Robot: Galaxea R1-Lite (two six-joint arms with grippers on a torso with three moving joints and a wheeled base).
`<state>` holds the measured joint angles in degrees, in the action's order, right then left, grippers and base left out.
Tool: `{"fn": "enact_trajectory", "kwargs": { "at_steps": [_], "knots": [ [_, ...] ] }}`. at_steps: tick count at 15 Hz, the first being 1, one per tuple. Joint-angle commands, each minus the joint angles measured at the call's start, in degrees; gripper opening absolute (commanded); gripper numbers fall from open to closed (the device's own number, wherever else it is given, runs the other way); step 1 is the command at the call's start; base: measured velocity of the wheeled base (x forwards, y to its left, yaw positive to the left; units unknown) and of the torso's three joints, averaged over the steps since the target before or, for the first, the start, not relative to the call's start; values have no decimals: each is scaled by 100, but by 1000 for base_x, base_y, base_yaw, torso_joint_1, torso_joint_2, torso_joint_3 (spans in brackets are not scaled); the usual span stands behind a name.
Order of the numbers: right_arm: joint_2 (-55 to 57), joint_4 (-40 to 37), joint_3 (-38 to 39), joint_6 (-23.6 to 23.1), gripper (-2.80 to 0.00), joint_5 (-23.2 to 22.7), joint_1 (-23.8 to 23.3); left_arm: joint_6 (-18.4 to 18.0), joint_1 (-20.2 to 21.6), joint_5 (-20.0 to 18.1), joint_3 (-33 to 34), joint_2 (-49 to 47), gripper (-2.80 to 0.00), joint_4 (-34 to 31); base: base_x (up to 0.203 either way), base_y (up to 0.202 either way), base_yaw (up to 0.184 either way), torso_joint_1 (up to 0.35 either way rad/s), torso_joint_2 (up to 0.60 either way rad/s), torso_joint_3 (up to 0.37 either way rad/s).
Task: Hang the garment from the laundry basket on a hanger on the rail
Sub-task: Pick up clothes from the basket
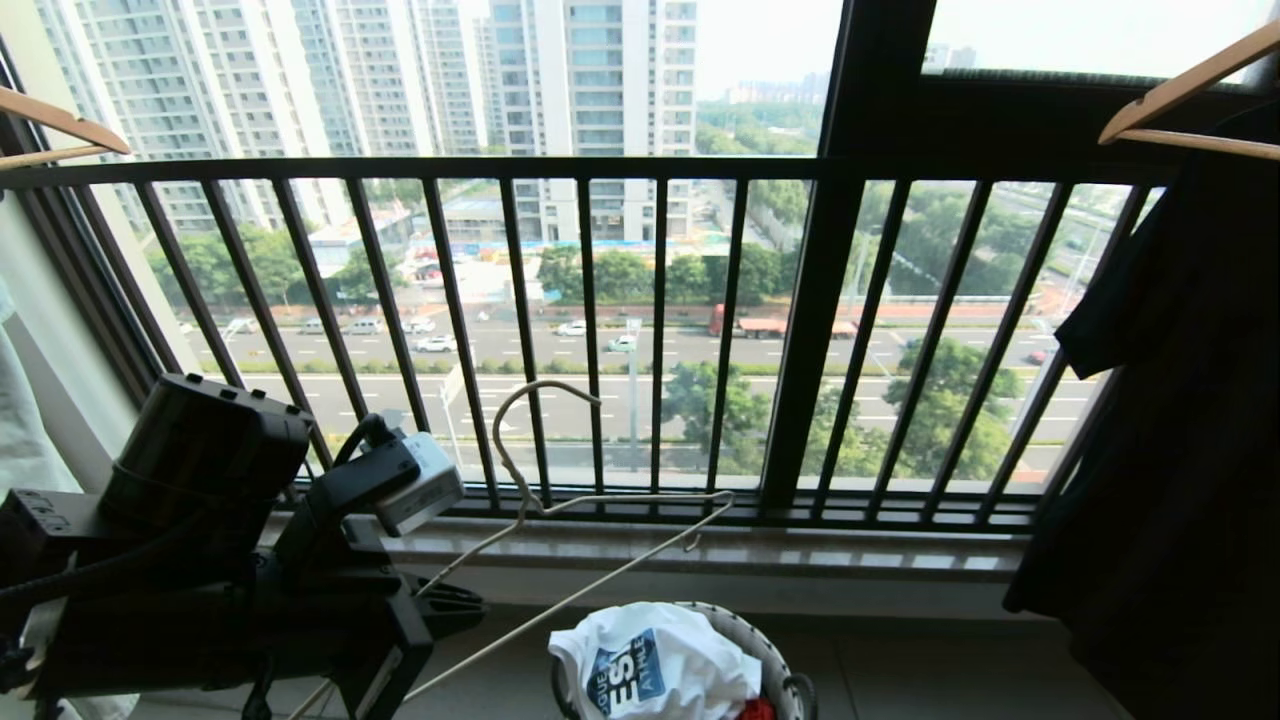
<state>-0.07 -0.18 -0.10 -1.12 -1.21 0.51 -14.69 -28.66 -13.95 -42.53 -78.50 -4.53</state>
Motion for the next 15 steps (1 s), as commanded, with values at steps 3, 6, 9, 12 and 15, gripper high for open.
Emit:
{"fn": "enact_trajectory", "kwargs": {
  "at_steps": [3,6,9,12,15],
  "knots": [
    [7,1,1,-2,-280,-2,2,-8,1,-12,-1,-25,-280,-4,0,0,0,-211,521,307],
    [7,1,1,-2,-280,-2,2,-8,1,-12,-1,-25,-280,-4,0,0,0,-193,502,309],
    [7,1,1,-2,-280,-2,2,-8,1,-12,-1,-17,-280,-4,0,0,0,-172,486,308],
    [7,1,1,-2,-280,-2,2,-16,1,-12,-1,-8,-280,-4,0,0,0,-158,477,320],
    [7,1,1,-2,-280,-2,2,-8,1,-9,-1,-17,-280,-4,0,0,0,-128,461,327]
  ]
}}
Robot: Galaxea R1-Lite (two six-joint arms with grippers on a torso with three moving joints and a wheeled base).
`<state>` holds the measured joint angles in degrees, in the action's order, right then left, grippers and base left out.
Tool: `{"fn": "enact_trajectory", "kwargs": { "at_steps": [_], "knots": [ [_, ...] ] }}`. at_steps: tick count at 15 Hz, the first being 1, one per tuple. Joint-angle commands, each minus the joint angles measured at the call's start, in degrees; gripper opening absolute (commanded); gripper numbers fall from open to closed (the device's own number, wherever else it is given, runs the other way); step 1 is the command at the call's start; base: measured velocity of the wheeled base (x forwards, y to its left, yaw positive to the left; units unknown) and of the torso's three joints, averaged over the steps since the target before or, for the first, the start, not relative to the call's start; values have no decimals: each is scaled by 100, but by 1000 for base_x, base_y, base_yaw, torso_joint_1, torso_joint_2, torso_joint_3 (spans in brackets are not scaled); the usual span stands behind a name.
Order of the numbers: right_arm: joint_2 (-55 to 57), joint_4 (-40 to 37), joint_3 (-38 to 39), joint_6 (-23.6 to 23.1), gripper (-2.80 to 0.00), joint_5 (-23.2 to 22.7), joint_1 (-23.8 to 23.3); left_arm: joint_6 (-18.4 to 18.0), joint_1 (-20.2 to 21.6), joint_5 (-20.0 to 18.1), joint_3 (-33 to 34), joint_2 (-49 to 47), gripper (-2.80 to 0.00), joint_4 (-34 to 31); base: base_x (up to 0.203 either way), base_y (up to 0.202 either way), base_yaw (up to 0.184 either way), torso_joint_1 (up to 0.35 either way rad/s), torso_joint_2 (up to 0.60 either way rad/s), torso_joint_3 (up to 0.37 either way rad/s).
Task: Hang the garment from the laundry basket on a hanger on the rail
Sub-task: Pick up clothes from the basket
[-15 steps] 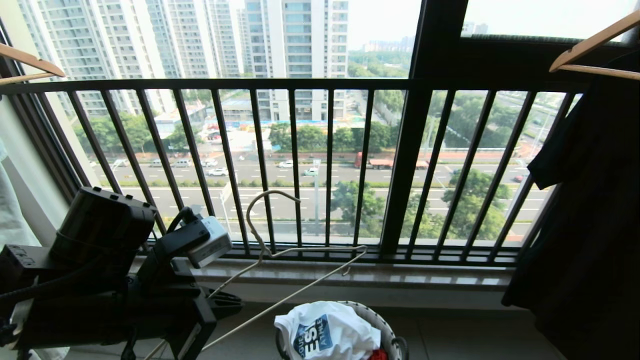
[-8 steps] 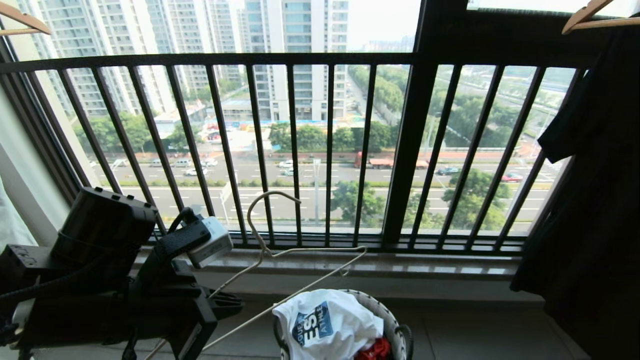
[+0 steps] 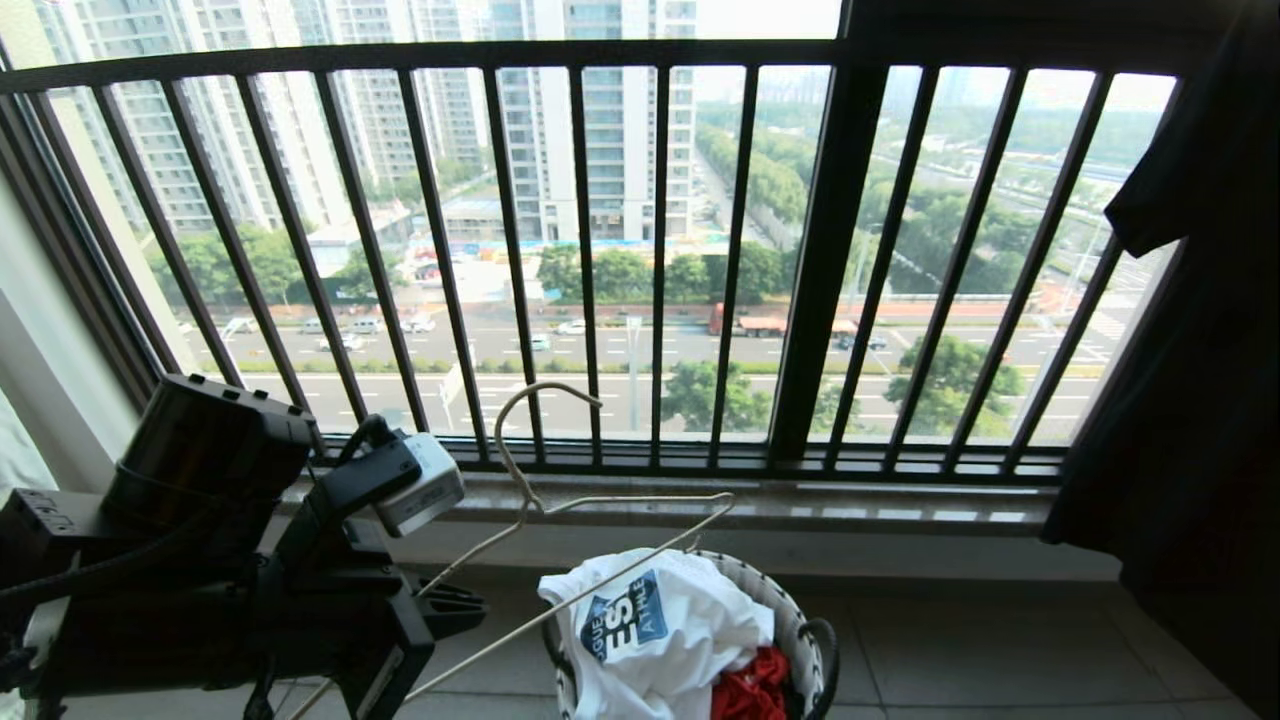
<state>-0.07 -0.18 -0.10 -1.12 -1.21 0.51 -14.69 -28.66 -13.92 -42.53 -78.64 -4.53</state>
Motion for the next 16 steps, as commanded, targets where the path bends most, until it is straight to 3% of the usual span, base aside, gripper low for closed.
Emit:
{"fn": "enact_trajectory", "kwargs": {
  "at_steps": [1,7,16],
  "knots": [
    [7,1,1,-2,-280,-2,2,-8,1,-5,-1,-2,-280,-4,0,0,0,-110,456,341],
    [7,1,1,-2,-280,-2,2,-8,1,-5,-9,-2,-280,-4,0,0,0,-64,426,350],
    [7,1,1,-2,-280,-2,2,-8,1,-10,-9,2,-280,5,0,0,0,-4,38,32]
  ]
}}
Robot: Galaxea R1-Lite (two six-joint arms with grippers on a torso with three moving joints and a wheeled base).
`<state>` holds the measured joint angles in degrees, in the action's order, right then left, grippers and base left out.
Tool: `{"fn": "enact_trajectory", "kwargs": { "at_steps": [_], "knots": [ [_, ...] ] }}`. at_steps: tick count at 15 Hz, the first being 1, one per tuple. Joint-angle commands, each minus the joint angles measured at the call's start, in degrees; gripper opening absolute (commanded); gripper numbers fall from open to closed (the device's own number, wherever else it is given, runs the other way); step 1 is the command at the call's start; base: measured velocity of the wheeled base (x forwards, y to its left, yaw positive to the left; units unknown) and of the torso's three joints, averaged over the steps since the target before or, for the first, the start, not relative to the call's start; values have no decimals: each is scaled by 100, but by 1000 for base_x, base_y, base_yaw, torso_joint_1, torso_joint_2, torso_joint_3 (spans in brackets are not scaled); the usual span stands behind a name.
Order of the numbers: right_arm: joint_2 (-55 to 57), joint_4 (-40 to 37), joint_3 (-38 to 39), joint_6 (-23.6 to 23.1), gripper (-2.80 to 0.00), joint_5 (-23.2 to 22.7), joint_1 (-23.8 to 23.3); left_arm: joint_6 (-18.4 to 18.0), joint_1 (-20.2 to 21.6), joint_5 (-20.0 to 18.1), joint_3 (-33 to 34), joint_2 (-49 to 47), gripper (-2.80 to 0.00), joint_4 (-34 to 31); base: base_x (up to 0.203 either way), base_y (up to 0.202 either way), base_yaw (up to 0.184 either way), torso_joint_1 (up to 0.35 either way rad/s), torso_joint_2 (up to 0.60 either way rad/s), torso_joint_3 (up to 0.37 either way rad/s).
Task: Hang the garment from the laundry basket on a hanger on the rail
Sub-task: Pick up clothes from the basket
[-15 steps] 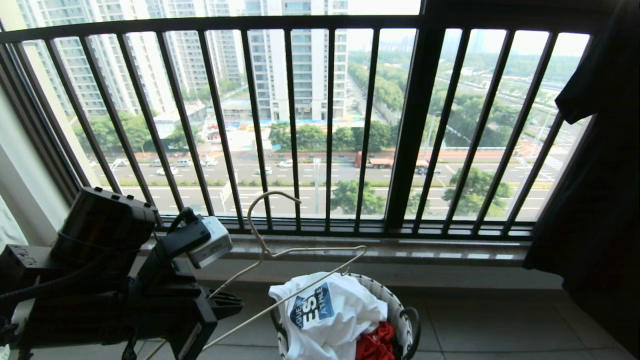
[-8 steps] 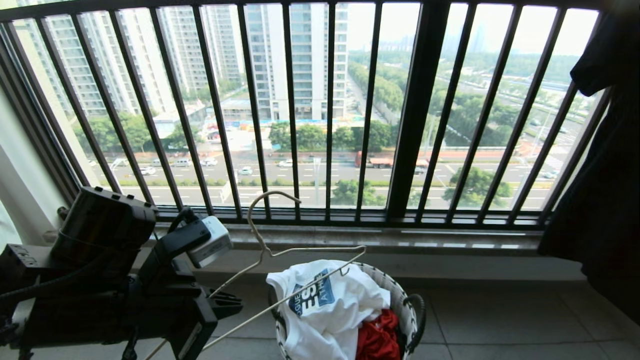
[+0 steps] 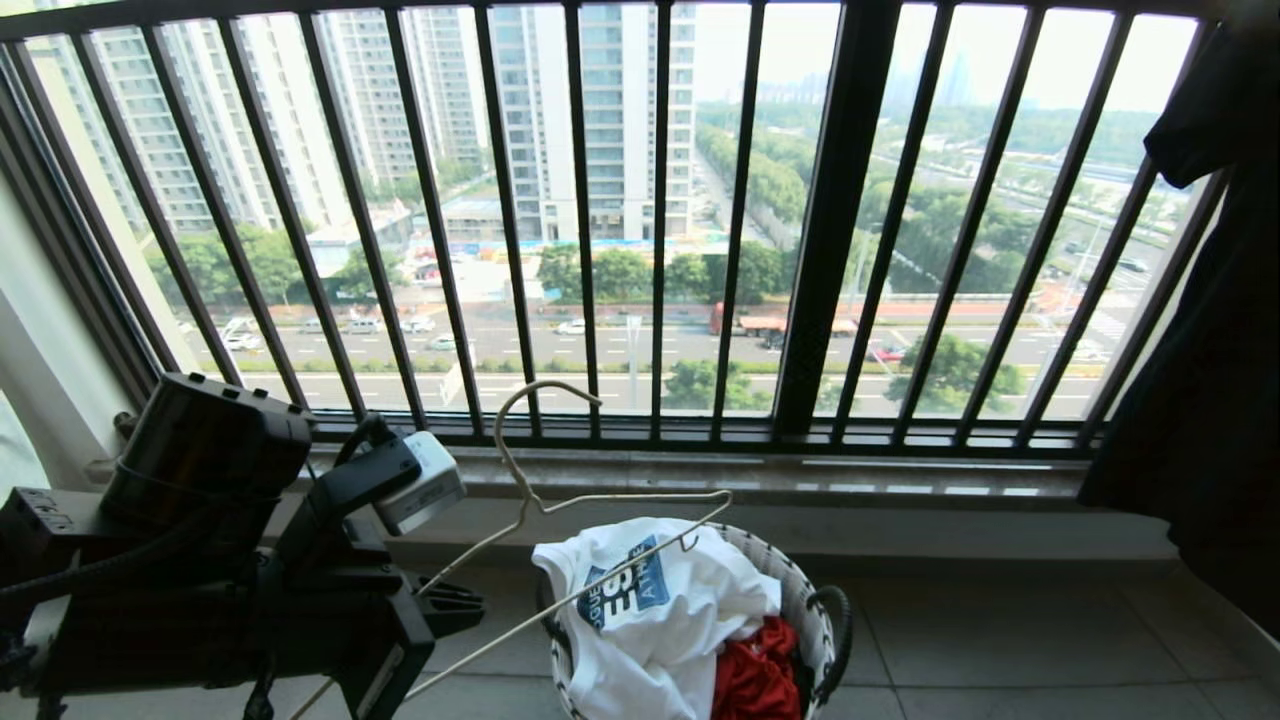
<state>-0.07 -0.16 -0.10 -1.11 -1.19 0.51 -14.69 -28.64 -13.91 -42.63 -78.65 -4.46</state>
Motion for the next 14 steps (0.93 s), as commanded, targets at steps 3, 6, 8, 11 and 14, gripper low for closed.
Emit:
{"fn": "enact_trajectory", "kwargs": {
  "at_steps": [3,6,8,11,14],
  "knots": [
    [7,-2,1,-3,-280,-4,2,-8,-2,-11,9,28,-280,-2,0,0,0,0,0,0],
    [7,-2,1,-3,-280,-4,2,-8,-2,-6,9,69,-280,-2,0,0,0,0,0,0],
    [7,-2,1,-3,-280,-4,2,-8,-2,-6,9,86,-280,-2,0,0,0,0,0,0],
    [7,-2,1,-3,-280,-4,2,-16,-2,-6,22,117,-280,-11,0,0,0,0,0,0],
    [7,-2,1,-3,-280,-4,2,-16,-1,-15,27,219,-280,-11,0,0,0,0,0,0]
  ]
}}
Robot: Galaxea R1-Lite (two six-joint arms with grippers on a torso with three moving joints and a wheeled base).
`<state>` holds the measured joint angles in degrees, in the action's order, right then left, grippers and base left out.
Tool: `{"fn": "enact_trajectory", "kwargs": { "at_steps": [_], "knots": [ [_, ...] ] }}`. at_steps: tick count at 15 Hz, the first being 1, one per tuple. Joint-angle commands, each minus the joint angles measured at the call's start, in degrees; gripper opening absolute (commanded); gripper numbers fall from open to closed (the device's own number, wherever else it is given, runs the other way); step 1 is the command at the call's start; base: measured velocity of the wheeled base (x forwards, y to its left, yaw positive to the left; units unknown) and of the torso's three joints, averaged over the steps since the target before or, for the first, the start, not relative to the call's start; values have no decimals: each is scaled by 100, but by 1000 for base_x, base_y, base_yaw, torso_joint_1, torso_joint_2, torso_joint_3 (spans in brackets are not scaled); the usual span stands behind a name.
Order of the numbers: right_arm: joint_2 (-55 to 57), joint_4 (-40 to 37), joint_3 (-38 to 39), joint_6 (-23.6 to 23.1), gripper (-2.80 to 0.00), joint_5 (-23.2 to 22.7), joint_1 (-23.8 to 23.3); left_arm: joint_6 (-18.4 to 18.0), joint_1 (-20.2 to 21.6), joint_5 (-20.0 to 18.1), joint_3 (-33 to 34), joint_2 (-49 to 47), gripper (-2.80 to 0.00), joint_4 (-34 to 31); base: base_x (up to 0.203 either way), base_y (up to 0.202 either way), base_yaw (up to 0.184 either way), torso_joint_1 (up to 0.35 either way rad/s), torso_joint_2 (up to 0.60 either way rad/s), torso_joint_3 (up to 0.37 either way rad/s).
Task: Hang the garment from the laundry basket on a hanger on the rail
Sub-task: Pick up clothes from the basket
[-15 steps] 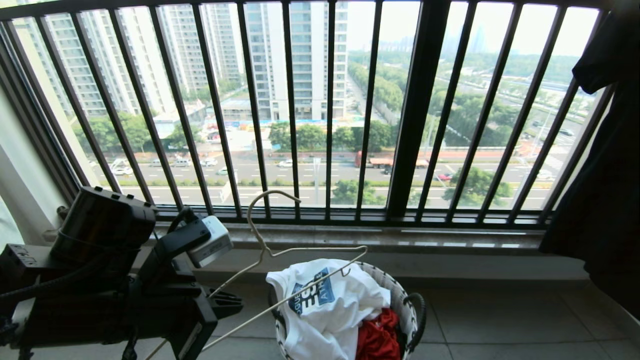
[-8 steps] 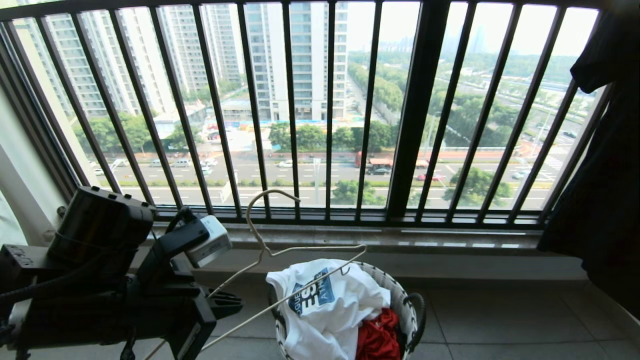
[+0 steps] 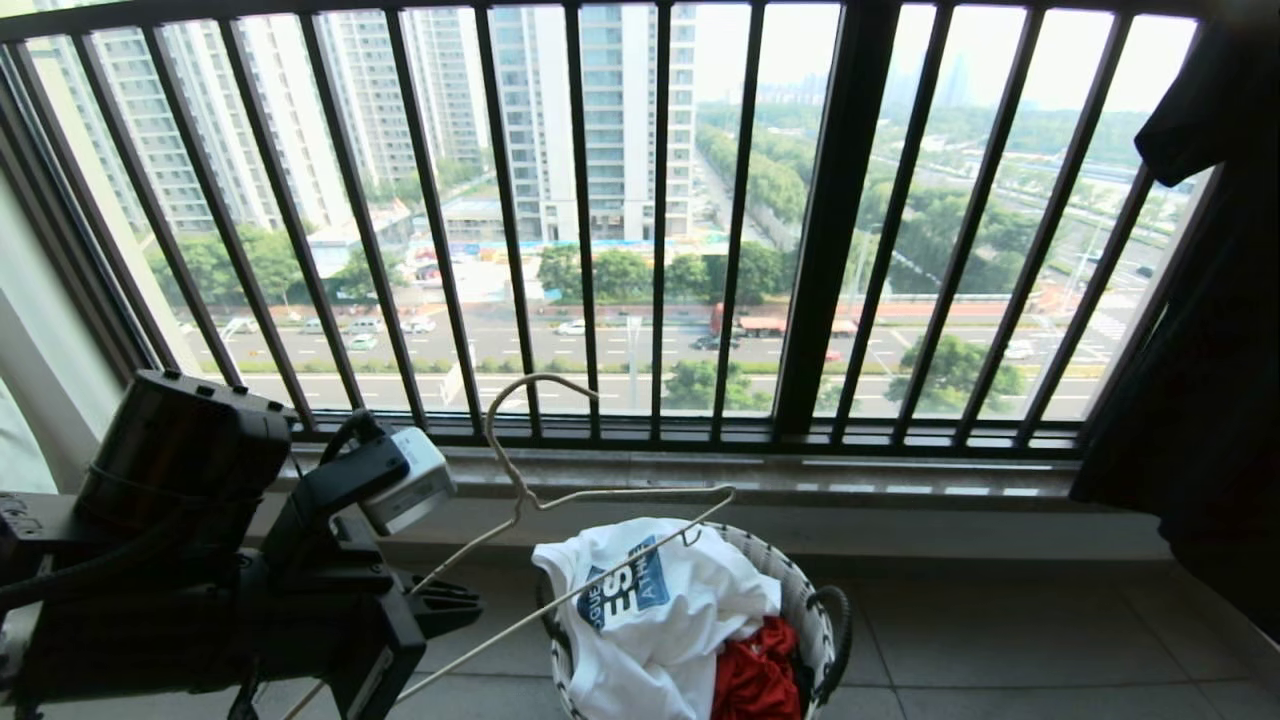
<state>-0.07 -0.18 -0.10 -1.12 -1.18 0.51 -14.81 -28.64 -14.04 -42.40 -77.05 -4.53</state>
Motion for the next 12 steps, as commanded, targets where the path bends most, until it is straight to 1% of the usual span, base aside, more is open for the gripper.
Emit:
{"fn": "enact_trajectory", "kwargs": {
  "at_steps": [1,4,5,6,7,9,12],
  "knots": [
    [7,1,1,-2,-280,-5,2,-5,6,-10,3,99,-280,-4,0,0,0,0,0,0],
    [7,1,1,-2,-280,-5,2,31,19,-23,-6,112,-280,-4,0,0,0,0,0,0],
    [7,9,1,-2,-280,-5,2,43,17,-153,-12,119,-280,-4,0,0,0,0,0,0],
    [7,1,1,-2,-280,-5,2,159,18,-351,-28,128,-280,-4,0,0,0,0,0,0],
    [7,1,1,-2,-280,-5,2,342,11,-427,-44,164,-280,3,0,0,0,0,0,0],
    [7,1,1,-2,-280,-5,2,464,6,-441,-61,350,-280,-3,0,0,0,0,0,0],
    [7,1,1,-2,-280,-5,2,505,7,-432,-50,411,-280,-4,0,0,0,0,0,0]
  ]
}}
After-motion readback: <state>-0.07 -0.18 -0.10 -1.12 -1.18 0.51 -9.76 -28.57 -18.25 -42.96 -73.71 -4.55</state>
